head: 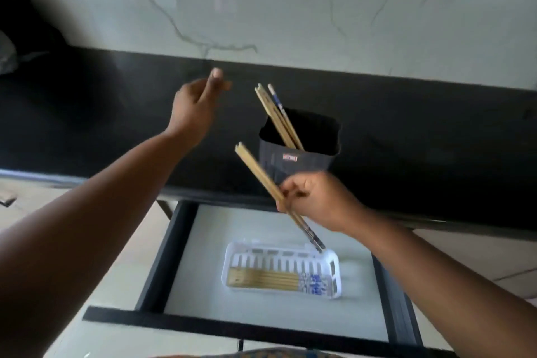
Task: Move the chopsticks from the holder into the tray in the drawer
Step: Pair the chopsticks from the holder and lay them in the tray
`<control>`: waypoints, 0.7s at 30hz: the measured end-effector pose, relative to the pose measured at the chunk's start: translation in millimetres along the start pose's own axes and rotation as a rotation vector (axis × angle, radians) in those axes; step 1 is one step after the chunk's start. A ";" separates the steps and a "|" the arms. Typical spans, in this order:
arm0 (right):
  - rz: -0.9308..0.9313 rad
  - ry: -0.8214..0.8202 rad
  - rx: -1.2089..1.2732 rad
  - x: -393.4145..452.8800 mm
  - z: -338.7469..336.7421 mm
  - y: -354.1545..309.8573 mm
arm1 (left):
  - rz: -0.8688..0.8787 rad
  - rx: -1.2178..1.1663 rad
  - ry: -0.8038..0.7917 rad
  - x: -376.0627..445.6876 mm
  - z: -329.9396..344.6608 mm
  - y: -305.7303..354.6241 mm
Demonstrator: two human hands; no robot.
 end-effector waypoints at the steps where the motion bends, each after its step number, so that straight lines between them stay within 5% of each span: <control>1: 0.061 -0.062 -0.052 -1.3 16.7 20.3 | -0.010 0.139 -0.010 -2.2 4.6 -18.6; 6: 0.270 -0.287 -0.266 4.1 75.1 102.7 | -0.335 0.922 -0.527 -39.4 75.8 -135.1; 13: 0.304 -0.427 -0.649 25.4 123.9 140.4 | -0.273 1.013 -0.441 -48.4 78.3 -150.0; 21: 0.291 -0.437 -0.801 32.3 139.1 160.8 | -0.267 1.004 -0.434 -49.9 79.1 -148.2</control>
Point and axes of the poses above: each hand's wrist, its own x-axis towards the middle knuckle, its own z-axis out of the palm, y = z × x, the point moved 8 cm from there along x, towards the middle knuckle, and after that the axes turned 15 degrees about -y, right-handed, at the moved point
